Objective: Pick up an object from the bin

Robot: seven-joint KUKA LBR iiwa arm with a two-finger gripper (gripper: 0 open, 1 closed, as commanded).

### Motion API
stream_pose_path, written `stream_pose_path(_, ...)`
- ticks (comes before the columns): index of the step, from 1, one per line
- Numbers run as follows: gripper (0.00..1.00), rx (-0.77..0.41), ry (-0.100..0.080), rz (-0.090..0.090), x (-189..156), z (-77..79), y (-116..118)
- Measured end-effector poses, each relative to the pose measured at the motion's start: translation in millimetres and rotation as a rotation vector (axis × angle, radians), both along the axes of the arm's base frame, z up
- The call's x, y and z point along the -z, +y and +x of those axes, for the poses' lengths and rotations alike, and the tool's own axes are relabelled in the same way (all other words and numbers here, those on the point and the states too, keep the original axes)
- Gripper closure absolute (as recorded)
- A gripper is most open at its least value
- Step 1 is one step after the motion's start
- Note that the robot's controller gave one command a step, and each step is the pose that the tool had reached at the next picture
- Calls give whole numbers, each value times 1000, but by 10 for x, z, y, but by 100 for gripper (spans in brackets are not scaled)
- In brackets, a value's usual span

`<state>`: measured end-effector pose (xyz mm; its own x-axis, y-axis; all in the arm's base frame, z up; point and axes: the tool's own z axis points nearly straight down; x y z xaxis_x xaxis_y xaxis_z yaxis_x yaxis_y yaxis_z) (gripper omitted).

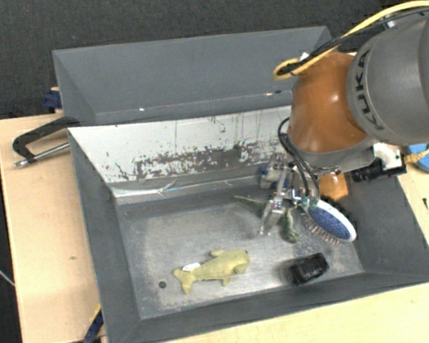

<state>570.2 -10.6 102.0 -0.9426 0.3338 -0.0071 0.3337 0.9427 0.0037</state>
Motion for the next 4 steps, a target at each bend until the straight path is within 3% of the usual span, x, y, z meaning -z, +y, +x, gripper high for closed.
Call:
stream_pose_path(1, 0, 251, 10, 2, 16, -213, 218)
stream_pose_path(2, 0, 518, 2, 6, 287, -179, 174)
stream_pose_path(3, 0, 515, 3, 4, 271, -163, 187)
stream_pose_path(4, 100, 516, 0, 3, 263, -153, 177)
